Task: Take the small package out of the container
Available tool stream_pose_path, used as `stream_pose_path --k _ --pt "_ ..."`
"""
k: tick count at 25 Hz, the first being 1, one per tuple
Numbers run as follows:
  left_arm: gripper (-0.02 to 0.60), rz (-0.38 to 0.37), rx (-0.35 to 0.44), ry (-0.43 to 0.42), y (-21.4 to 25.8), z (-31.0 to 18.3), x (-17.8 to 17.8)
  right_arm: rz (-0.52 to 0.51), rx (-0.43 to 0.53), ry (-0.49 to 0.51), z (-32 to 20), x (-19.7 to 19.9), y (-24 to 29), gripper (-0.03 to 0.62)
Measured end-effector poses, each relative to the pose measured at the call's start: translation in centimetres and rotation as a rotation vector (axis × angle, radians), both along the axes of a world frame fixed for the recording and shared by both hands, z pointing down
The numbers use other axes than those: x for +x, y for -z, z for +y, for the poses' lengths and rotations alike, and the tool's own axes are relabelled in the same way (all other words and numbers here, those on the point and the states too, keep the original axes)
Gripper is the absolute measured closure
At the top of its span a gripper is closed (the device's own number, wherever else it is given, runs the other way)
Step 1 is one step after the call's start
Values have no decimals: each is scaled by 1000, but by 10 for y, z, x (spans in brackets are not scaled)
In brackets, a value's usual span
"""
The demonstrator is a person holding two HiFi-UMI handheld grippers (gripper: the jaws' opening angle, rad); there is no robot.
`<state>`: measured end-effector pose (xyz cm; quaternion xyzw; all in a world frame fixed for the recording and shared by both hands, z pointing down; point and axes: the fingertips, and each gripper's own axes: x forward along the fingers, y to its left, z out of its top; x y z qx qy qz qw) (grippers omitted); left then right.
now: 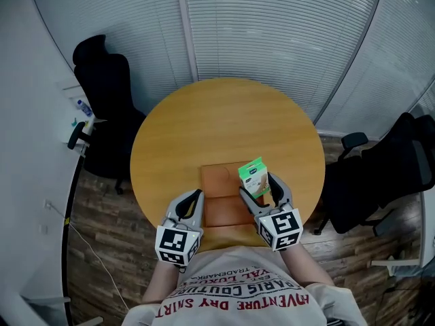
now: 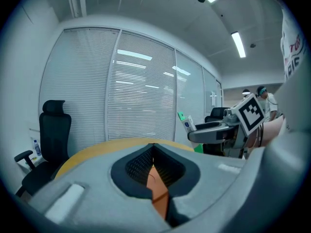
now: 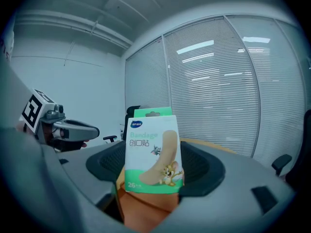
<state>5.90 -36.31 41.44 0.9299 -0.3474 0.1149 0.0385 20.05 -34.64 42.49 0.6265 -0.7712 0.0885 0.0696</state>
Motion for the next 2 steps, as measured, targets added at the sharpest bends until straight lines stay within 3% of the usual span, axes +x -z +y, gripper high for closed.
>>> stream_pose_path --k 2 --pt "569 0 -3 -1 -2 1 -3 -5 -1 -4 2 -3 -1 240"
